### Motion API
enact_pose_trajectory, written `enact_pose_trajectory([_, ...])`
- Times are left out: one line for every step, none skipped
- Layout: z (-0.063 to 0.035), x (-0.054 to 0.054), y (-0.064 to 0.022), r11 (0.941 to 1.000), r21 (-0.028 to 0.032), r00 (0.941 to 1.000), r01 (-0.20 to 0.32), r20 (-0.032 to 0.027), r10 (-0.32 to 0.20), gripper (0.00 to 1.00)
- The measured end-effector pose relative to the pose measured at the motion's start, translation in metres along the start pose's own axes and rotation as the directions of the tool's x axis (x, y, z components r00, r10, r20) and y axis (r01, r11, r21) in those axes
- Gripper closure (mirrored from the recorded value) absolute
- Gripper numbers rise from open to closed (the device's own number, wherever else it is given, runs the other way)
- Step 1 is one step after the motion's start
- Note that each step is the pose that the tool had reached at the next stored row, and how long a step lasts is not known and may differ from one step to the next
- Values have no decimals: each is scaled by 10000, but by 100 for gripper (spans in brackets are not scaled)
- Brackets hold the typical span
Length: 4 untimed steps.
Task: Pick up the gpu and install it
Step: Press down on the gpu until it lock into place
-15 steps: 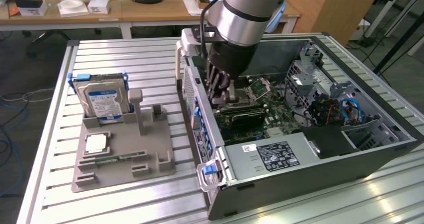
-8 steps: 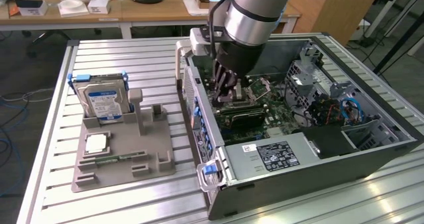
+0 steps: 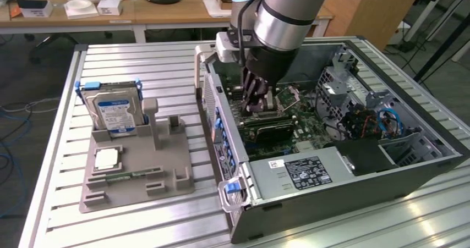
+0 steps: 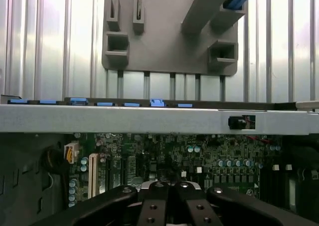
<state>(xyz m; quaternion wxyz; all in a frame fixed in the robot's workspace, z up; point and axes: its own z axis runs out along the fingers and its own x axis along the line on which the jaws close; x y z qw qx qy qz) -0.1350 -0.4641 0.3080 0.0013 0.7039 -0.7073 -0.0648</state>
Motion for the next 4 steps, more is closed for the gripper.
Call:
enact_pose_trajectory([0, 0, -1, 10000, 0, 10000, 0, -1, 0, 89])
enact_pose_trajectory([-1, 0, -1, 10000, -1, 10000, -1, -1, 1, 89])
enact_pose_trajectory([-1, 0, -2, 10000, -1, 10000, -1, -1, 1, 89])
enact_pose_trajectory([-1, 0, -3, 10000, -1, 10000, 0, -2, 0, 89])
